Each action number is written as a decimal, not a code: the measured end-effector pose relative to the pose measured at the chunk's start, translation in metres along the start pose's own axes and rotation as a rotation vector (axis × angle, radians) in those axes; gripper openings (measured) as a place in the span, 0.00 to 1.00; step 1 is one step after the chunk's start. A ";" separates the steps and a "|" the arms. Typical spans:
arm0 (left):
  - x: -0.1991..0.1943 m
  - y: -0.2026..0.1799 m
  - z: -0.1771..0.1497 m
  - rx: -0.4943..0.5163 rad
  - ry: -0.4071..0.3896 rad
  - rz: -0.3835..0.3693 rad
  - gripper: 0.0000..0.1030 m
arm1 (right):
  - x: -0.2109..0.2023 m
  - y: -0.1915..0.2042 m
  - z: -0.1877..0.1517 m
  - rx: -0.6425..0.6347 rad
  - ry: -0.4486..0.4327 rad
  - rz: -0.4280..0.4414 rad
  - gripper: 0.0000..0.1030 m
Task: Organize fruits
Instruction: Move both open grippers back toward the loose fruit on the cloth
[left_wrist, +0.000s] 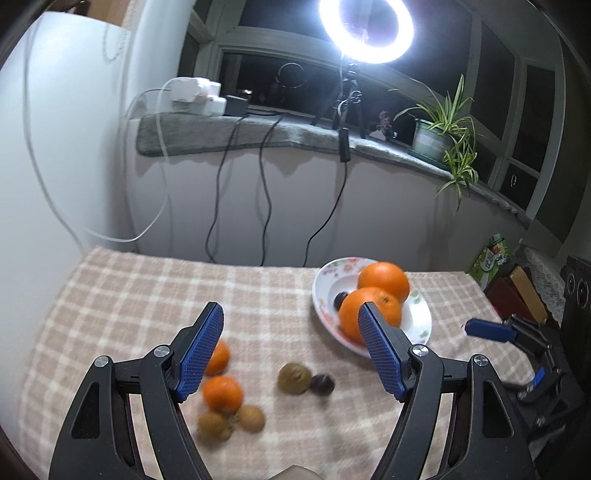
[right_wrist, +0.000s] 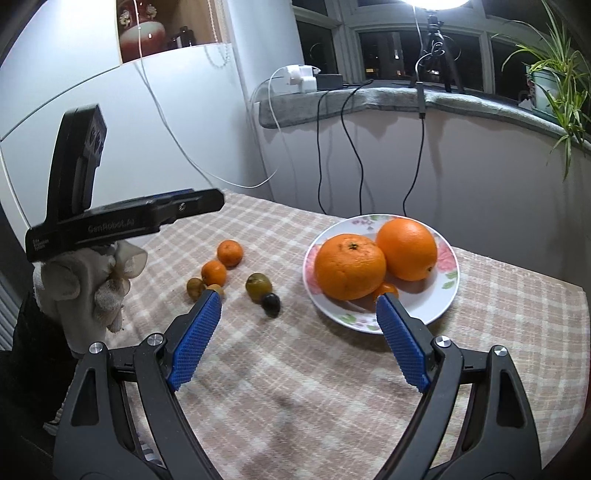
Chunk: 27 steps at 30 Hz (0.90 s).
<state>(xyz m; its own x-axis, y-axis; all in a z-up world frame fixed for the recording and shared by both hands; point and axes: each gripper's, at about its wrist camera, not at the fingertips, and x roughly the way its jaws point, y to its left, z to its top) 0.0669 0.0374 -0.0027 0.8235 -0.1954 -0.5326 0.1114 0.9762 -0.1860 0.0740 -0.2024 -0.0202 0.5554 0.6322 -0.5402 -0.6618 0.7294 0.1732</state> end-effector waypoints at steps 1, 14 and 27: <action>-0.002 0.003 -0.003 -0.003 0.002 0.006 0.73 | 0.001 0.001 0.000 0.001 0.003 0.006 0.86; -0.024 0.057 -0.056 -0.115 0.081 0.088 0.71 | 0.028 0.015 -0.006 -0.010 0.060 0.058 0.86; -0.014 0.071 -0.081 -0.167 0.155 0.040 0.52 | 0.066 0.032 -0.012 -0.056 0.144 0.060 0.74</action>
<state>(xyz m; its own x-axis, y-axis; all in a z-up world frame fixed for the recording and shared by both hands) 0.0181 0.1016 -0.0752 0.7283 -0.1815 -0.6608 -0.0242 0.9569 -0.2895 0.0841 -0.1404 -0.0601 0.4384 0.6273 -0.6436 -0.7208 0.6732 0.1652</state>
